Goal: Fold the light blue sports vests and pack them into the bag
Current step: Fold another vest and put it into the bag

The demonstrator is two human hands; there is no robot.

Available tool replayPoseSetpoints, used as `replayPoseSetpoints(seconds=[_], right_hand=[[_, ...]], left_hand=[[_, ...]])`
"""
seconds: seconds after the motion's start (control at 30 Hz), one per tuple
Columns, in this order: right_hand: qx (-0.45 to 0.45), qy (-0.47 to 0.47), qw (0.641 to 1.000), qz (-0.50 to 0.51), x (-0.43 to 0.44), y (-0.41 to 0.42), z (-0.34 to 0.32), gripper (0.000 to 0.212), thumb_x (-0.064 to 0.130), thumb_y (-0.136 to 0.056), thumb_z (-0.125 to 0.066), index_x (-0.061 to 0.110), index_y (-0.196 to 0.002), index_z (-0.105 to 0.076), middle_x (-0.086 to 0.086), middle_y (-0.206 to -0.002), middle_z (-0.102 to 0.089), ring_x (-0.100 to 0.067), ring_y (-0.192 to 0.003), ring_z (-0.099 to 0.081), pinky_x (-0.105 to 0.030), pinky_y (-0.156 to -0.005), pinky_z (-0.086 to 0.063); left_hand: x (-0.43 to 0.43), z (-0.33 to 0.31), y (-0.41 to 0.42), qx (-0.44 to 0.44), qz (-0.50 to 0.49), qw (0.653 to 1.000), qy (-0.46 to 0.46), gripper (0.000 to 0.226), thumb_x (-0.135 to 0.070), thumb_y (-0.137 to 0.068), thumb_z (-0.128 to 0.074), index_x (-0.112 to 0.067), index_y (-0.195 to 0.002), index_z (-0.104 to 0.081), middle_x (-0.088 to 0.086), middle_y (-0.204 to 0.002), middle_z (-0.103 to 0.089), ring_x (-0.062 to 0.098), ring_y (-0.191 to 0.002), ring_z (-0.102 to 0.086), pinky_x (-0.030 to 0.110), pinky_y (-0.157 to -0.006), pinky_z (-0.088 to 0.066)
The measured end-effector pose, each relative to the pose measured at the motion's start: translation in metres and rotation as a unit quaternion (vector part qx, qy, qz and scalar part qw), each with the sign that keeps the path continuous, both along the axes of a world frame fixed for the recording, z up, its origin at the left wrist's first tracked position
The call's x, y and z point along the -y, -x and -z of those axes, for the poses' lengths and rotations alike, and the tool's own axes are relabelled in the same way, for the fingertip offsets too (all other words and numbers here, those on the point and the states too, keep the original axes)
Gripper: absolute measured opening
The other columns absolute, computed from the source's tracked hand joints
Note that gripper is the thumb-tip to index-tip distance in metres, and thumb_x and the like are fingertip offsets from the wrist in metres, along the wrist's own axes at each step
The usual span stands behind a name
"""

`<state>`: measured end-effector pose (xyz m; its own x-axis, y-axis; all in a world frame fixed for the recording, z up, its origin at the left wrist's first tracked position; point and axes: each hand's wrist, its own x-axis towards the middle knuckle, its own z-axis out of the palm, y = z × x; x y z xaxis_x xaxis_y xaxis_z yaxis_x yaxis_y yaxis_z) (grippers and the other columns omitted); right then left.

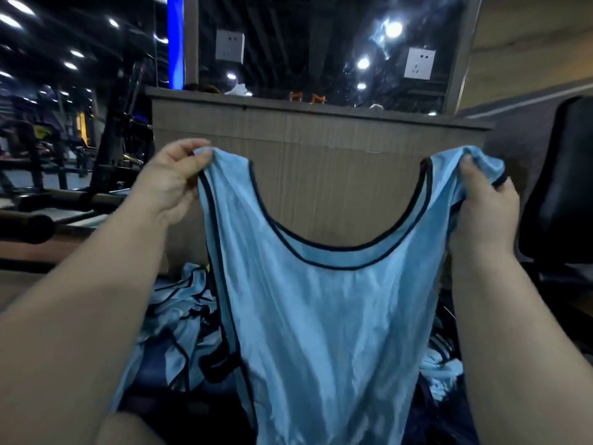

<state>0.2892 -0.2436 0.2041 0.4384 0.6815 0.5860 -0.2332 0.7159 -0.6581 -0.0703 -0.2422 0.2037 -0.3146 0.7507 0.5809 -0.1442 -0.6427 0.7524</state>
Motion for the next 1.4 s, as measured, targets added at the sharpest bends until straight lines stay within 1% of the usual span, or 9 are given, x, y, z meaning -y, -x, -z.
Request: replayPoseSetpoints(seconds=[0.17, 0.23, 0.33, 0.4, 0.63, 0.87, 1.03, 1.23, 1.4], right_hand=[[0.123, 0.080, 0.988, 0.052, -0.023, -0.006, 0.009, 0.005, 0.027, -0.089, -0.070, 0.023, -0.091, -0.068, 0.005, -0.089, -0.070, -0.006, -0.077, -0.067, -0.024, -0.065, -0.051], [0.161, 0.141, 0.975, 0.064, -0.039, -0.010, 0.023, 0.017, 0.032, -0.089, -0.071, 0.020, -0.100, -0.070, 0.002, -0.095, -0.071, -0.013, -0.086, -0.067, -0.027, -0.069, -0.051], [0.159, 0.189, 0.968, 0.054, -0.057, -0.014, 0.044, 0.026, 0.031, -0.089, -0.071, 0.017, -0.110, -0.069, 0.000, -0.100, -0.070, -0.017, -0.093, -0.067, -0.027, -0.068, -0.050], [0.138, 0.212, 0.967, 0.034, -0.066, -0.017, 0.054, 0.023, 0.026, -0.090, -0.070, 0.017, -0.111, -0.068, -0.002, -0.102, -0.069, -0.018, -0.094, -0.066, -0.027, -0.066, -0.049], [0.105, 0.258, 0.957, -0.087, -0.084, -0.019, 0.069, 0.012, 0.006, -0.090, -0.065, 0.017, -0.095, -0.069, -0.009, -0.095, -0.071, -0.023, -0.082, -0.069, -0.038, -0.073, -0.058], [0.163, 0.278, 0.930, -0.179, -0.094, -0.012, 0.078, 0.021, 0.005, -0.082, -0.073, 0.009, -0.102, -0.069, -0.011, -0.090, -0.074, -0.029, -0.088, -0.071, -0.051, -0.090, -0.055], [0.186, 0.259, 0.929, -0.190, -0.102, -0.012, 0.077, 0.050, 0.016, -0.070, -0.084, 0.005, -0.116, -0.066, -0.015, -0.103, -0.073, -0.032, -0.096, -0.071, -0.047, -0.083, -0.057], [0.174, 0.253, 0.935, -0.179, -0.109, -0.005, 0.082, 0.023, 0.017, -0.080, -0.079, 0.013, -0.100, -0.068, -0.007, -0.091, -0.074, -0.026, -0.088, -0.072, -0.046, -0.085, -0.057], [0.111, 0.254, 0.949, -0.149, -0.115, -0.002, 0.086, 0.007, 0.014, -0.087, -0.071, 0.019, -0.084, -0.070, -0.002, -0.079, -0.074, -0.023, -0.082, -0.071, -0.044, -0.084, -0.057]], left_hand=[[-0.020, 0.008, 0.018, -0.134, -0.103, 0.982, 0.089, 0.018, -0.012, -0.097, -0.056, -0.024, -0.099, -0.068, -0.002, -0.103, -0.072, 0.006, -0.083, -0.068, 0.024, -0.083, -0.055], [-0.031, 0.019, 0.027, -0.283, -0.188, 0.926, 0.165, 0.019, -0.021, -0.098, -0.055, -0.023, -0.112, -0.068, 0.002, -0.116, -0.064, 0.014, -0.101, -0.061, 0.031, -0.096, -0.047], [-0.037, 0.030, 0.034, -0.429, -0.254, 0.833, 0.240, 0.026, -0.028, -0.100, -0.051, -0.017, -0.119, -0.064, 0.002, -0.112, -0.060, 0.015, -0.100, -0.051, 0.028, -0.080, -0.040], [-0.041, 0.035, 0.041, -0.443, -0.249, 0.819, 0.267, 0.025, -0.030, -0.099, -0.052, -0.017, -0.116, -0.064, 0.003, -0.113, -0.062, 0.017, -0.098, -0.053, 0.026, -0.068, -0.042], [-0.048, 0.041, 0.048, -0.318, -0.022, 0.898, 0.305, 0.023, -0.001, -0.096, -0.052, -0.016, -0.111, -0.061, 0.010, -0.100, -0.064, 0.016, -0.083, -0.059, 0.020, -0.061, -0.051], [-0.067, 0.053, 0.039, -0.432, -0.176, 0.839, 0.281, 0.037, 0.007, -0.093, -0.042, -0.017, -0.115, -0.059, 0.003, -0.104, -0.070, 0.006, -0.062, -0.053, 0.020, -0.053, -0.037], [-0.077, 0.052, 0.038, -0.522, -0.298, 0.752, 0.270, 0.025, -0.008, -0.095, -0.051, -0.018, -0.105, -0.072, 0.004, -0.120, -0.064, 0.021, -0.106, -0.058, 0.024, -0.077, -0.039], [-0.087, 0.054, 0.024, -0.432, -0.228, 0.807, 0.331, 0.019, -0.010, -0.096, -0.047, -0.012, -0.088, -0.063, 0.015, -0.100, -0.062, 0.030, -0.095, -0.054, 0.038, -0.086, -0.044], [-0.084, 0.055, 0.013, -0.263, -0.054, 0.894, 0.360, 0.021, 0.000, -0.082, -0.038, -0.012, -0.065, -0.040, 0.007, -0.068, -0.040, 0.021, -0.060, -0.039, 0.029, -0.053, -0.035]])
